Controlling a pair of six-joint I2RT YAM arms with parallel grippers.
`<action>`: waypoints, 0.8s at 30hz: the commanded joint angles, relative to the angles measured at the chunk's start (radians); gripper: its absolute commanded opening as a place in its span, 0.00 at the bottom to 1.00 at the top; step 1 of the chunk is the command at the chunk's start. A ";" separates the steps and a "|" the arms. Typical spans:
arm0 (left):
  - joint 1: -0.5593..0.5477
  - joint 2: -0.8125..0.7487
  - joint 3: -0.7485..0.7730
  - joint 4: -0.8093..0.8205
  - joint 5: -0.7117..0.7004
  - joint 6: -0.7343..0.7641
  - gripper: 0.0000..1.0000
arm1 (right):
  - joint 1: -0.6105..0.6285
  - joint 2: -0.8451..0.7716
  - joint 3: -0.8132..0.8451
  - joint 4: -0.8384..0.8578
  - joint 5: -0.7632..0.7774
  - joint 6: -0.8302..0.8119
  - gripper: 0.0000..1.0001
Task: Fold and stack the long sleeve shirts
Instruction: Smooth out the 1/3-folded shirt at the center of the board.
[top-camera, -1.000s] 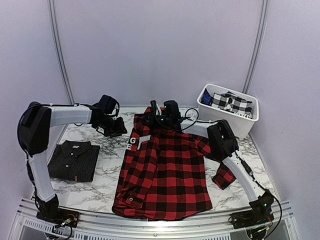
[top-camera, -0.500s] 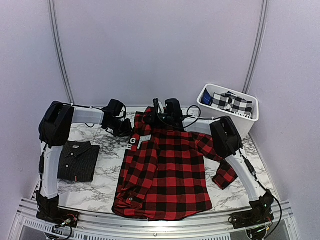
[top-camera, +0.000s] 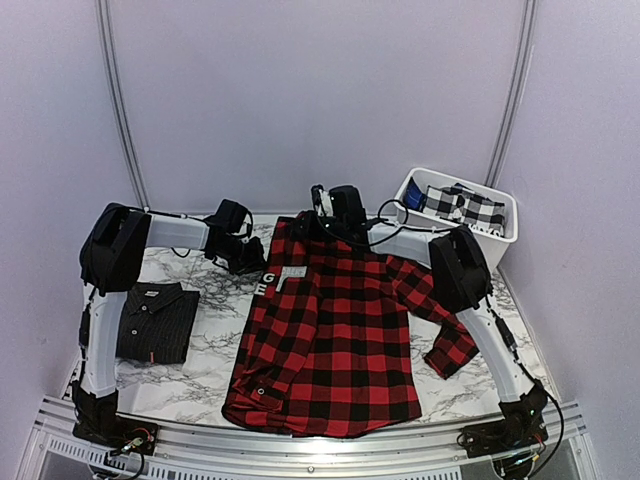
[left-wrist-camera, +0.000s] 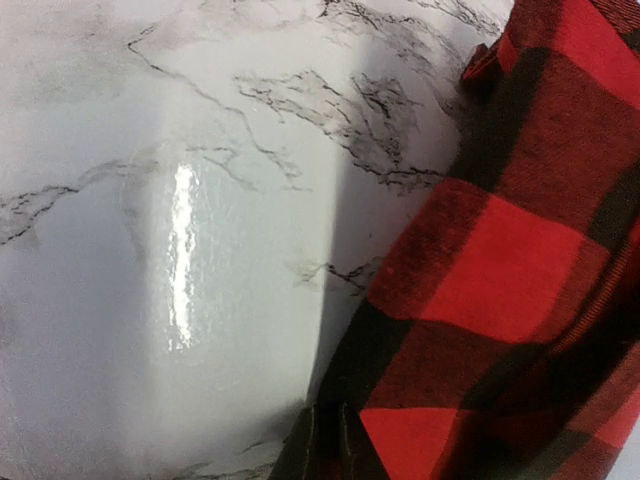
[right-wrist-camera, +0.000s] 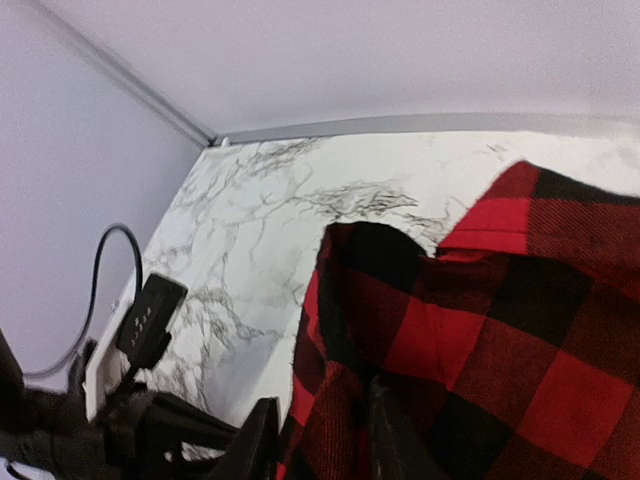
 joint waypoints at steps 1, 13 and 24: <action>0.007 0.000 -0.016 0.012 -0.001 0.008 0.13 | -0.002 0.026 0.099 -0.091 0.048 -0.048 0.36; 0.035 -0.168 -0.104 0.001 0.040 0.063 0.27 | -0.001 -0.322 -0.337 -0.175 0.134 -0.195 0.56; -0.097 -0.239 -0.206 -0.007 0.010 0.098 0.33 | 0.019 -0.631 -0.811 -0.087 0.153 -0.208 0.41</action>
